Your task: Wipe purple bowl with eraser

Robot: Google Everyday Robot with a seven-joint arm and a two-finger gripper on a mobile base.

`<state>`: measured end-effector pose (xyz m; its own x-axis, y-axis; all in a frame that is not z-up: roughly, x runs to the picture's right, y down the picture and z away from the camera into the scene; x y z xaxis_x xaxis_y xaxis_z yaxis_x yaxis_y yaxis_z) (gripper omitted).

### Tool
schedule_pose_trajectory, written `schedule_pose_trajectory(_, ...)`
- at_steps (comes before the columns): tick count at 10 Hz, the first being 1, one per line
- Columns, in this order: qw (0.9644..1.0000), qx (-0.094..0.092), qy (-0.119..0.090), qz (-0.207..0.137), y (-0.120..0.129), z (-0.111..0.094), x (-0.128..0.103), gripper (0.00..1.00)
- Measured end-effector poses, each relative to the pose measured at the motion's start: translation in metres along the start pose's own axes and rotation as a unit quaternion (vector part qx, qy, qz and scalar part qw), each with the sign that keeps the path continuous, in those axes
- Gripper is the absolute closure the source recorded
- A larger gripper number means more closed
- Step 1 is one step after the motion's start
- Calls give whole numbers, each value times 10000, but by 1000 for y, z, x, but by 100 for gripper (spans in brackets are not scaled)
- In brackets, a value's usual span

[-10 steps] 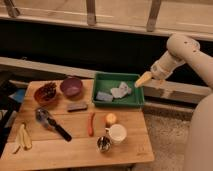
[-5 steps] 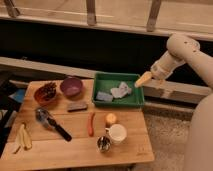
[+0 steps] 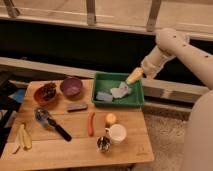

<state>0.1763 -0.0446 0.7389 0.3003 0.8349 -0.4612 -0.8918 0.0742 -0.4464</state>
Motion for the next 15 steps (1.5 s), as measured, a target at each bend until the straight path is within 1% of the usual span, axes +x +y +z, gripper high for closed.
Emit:
schedule_pose_trajectory(1,9994,54,-64,-339,23,6,-8,21)
schedule_pose_trajectory(2,9982,101,-130,-573,38,9,-12,21)
schedule_pose_trajectory(3,9960,168,-242,-849,59,15,-18,21)
schedule_pose_trajectory(4,9937,218,-353,-1046,77,19,-21,21)
schedule_pose_trajectory(5,9895,279,-539,-1313,106,21,-24,21)
schedule_pose_trajectory(7,9867,326,-635,-1459,120,23,-25,21)
schedule_pose_trajectory(9,9869,339,-625,-1451,119,23,-24,21)
schedule_pose_trajectory(10,9864,364,-617,-1481,120,23,-23,21)
schedule_pose_trajectory(12,9800,472,-599,-1840,136,27,-30,21)
schedule_pose_trajectory(13,9747,530,-577,-2093,151,33,-37,21)
schedule_pose_trajectory(14,9685,579,-546,-2358,169,41,-46,21)
schedule_pose_trajectory(15,9618,574,-504,-2628,192,51,-54,21)
